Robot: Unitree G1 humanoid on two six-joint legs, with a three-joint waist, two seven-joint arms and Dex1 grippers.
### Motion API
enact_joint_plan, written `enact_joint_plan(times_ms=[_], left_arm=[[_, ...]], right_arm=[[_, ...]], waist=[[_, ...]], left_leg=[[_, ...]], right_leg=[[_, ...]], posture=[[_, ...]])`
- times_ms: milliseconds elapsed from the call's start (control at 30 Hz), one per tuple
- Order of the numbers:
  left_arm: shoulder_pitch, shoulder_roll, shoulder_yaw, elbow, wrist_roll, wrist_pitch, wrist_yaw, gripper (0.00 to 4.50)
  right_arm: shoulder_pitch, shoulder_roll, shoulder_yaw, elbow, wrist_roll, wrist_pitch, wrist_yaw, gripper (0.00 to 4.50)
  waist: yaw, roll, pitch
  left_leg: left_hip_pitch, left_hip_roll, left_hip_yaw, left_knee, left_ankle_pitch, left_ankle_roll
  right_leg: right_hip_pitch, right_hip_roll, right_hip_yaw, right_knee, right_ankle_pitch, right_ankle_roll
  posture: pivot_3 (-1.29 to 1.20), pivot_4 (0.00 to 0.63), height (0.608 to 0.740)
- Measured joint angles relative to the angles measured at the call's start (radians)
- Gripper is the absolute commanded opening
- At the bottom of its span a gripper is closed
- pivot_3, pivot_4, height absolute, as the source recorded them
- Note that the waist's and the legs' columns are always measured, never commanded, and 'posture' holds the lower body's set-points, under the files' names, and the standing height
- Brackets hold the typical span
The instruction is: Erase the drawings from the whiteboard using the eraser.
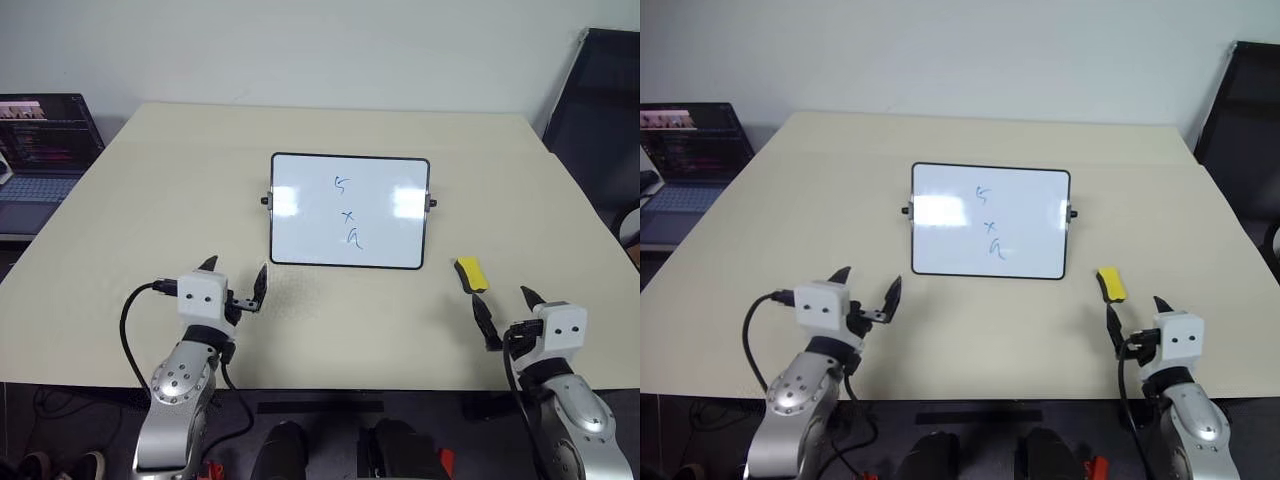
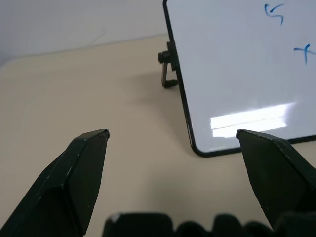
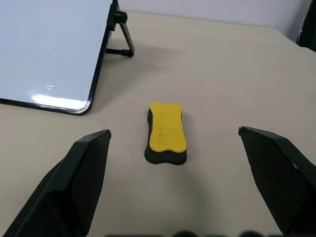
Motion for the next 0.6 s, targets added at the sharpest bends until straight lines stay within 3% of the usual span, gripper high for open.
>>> enact_joint_plan(times_ms=[433, 600], left_arm=[[0.012, -0.017, -0.012, -0.030, -0.011, 0.029, -0.006, 4.50], [-0.049, 0.062, -0.004, -0.034, -0.091, 0.031, -0.123, 4.50]], right_arm=[[0.042, -0.002, -0.007, -0.126, 0.049, 0.069, -0.015, 4.46], [-0.065, -0.009, 0.005, -0.152, 0.046, 0.168, -0.057, 4.46]], waist=[[-0.001, 0.000, 0.000], [0.000, 0.001, 0.001]], left_leg=[[0.000, 0.000, 0.000, 0.000, 0.000, 0.000], [0.000, 0.000, 0.000, 0.000, 0.000, 0.000]], right_leg=[[0.000, 0.000, 0.000, 0.000, -0.001, -0.001], [0.000, 0.000, 0.000, 0.000, -0.001, 0.000]], posture=[[0.00, 0.150, 0.740], [0.00, 0.150, 0.740]])
